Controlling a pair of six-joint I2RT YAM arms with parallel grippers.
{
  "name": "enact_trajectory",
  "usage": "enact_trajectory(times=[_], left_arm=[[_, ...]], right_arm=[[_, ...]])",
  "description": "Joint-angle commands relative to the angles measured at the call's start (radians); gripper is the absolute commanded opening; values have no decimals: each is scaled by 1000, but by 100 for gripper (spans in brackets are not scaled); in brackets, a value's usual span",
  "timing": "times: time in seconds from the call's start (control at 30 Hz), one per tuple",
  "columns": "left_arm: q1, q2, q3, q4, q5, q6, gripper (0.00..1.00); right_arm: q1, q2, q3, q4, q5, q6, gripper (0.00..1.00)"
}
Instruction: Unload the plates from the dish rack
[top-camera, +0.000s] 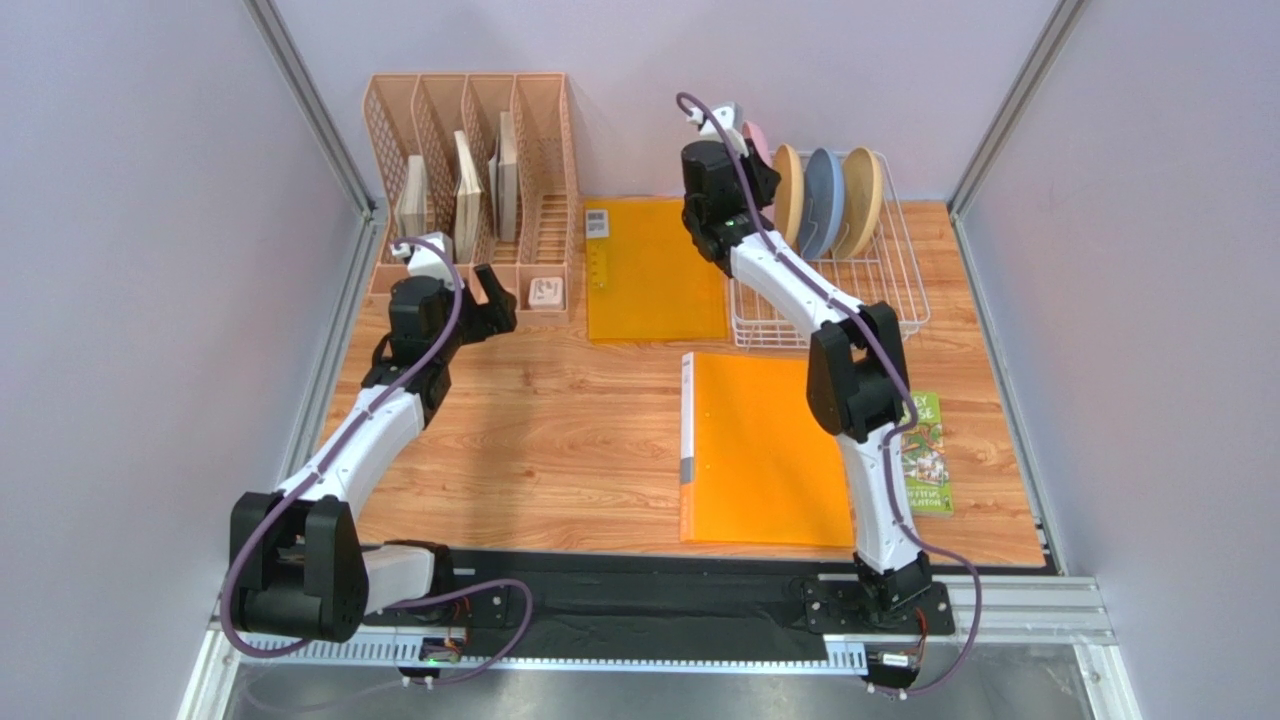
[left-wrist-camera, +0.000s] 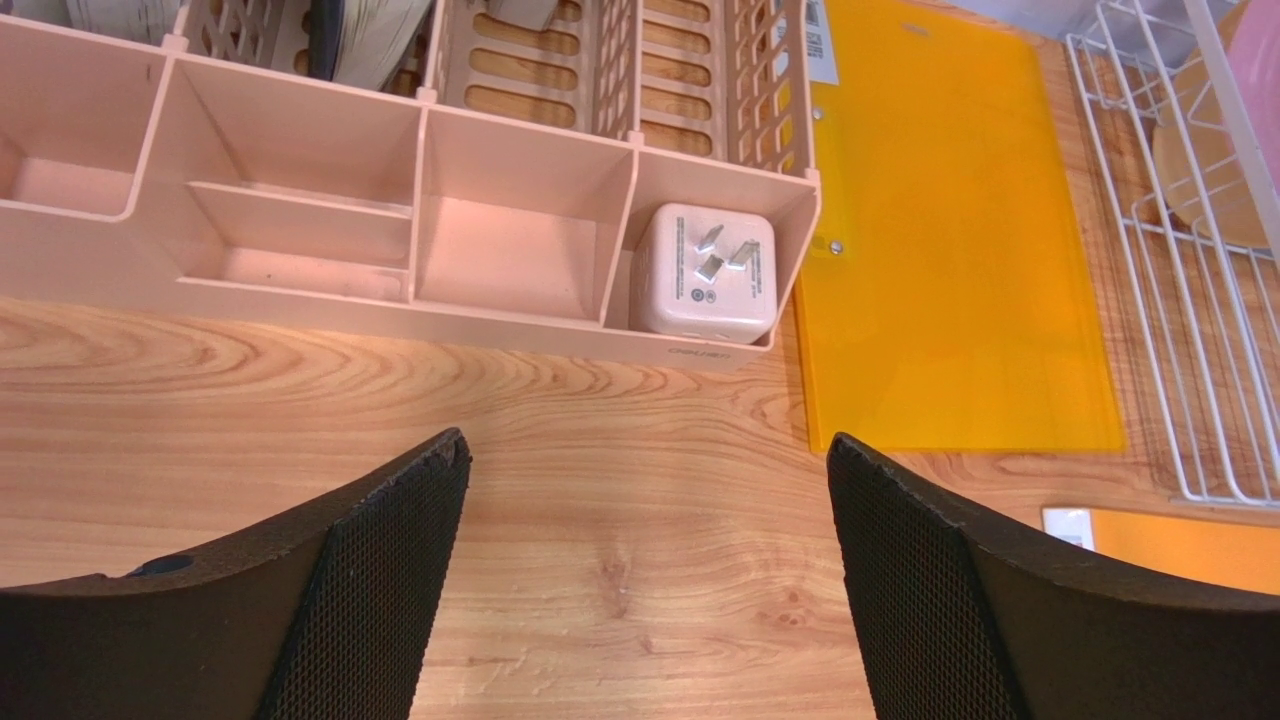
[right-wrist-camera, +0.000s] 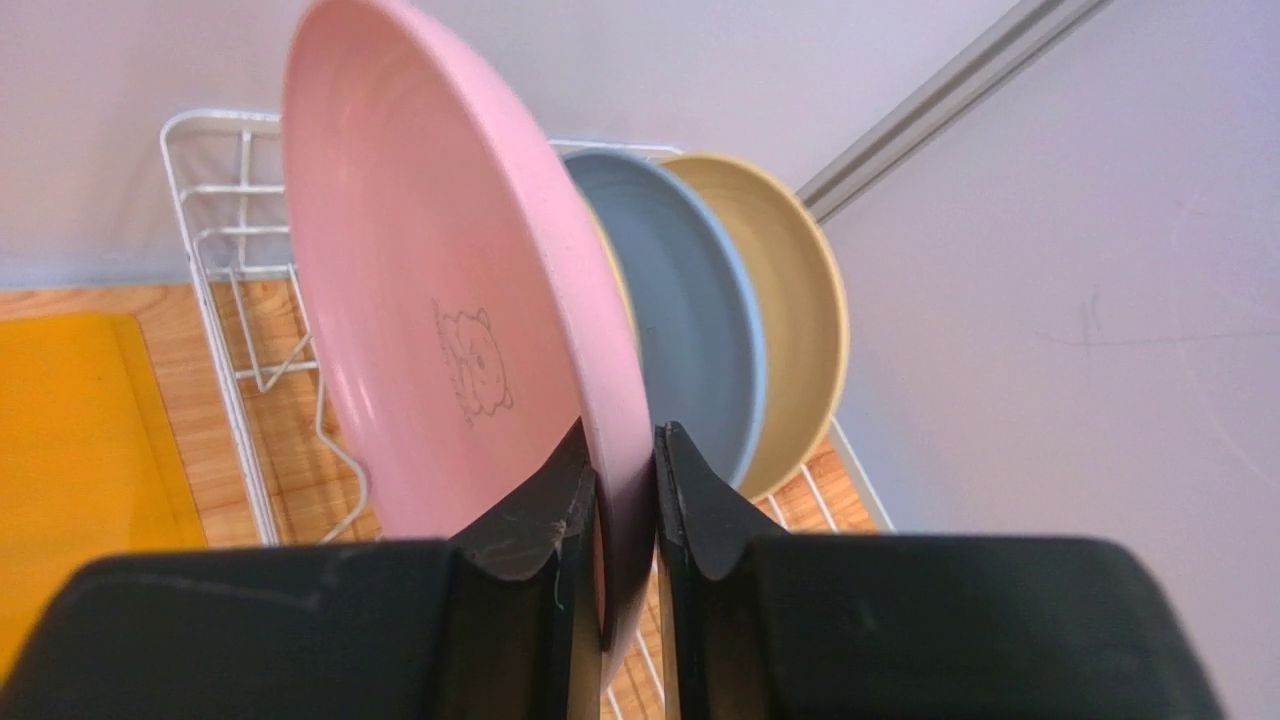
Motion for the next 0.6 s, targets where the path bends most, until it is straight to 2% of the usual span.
enact_trajectory(times=[0.0, 0.03, 0.07, 0.17, 0.27, 0.3, 0.33, 0.4, 0.43, 0.57], left_arm=[[-10, -27, 9, 12, 13, 3, 94], [-11, -27, 10, 14, 22, 3, 94], [-13, -29, 13, 15, 45, 2, 94], [-16, -32, 10, 39, 115, -12, 94], [-16, -41, -7, 98, 205, -50, 93], [-16, -44, -13, 118, 226, -82, 93], [-19, -44, -25, 141, 261, -98, 93], [-25, -44, -42, 199, 292, -144, 93], [-39, -44, -43, 230, 302, -156, 93], [-79, -38, -57, 288, 299, -199, 93]], right_arm=[[28, -256, -71, 106, 63, -16, 0], [31, -288, -93, 81, 31, 19, 0], [31, -320, -104, -48, 2, 79, 0], [33, -452, -184, -228, -127, 268, 0], [35, -584, -323, -320, -305, 409, 0], [35, -644, -357, -334, -363, 449, 0], [35, -672, -433, -342, -491, 484, 0], [38, -745, -501, -348, -561, 552, 0], [35, -767, -577, -323, -669, 572, 0], [35, -825, -673, -281, -794, 652, 0]])
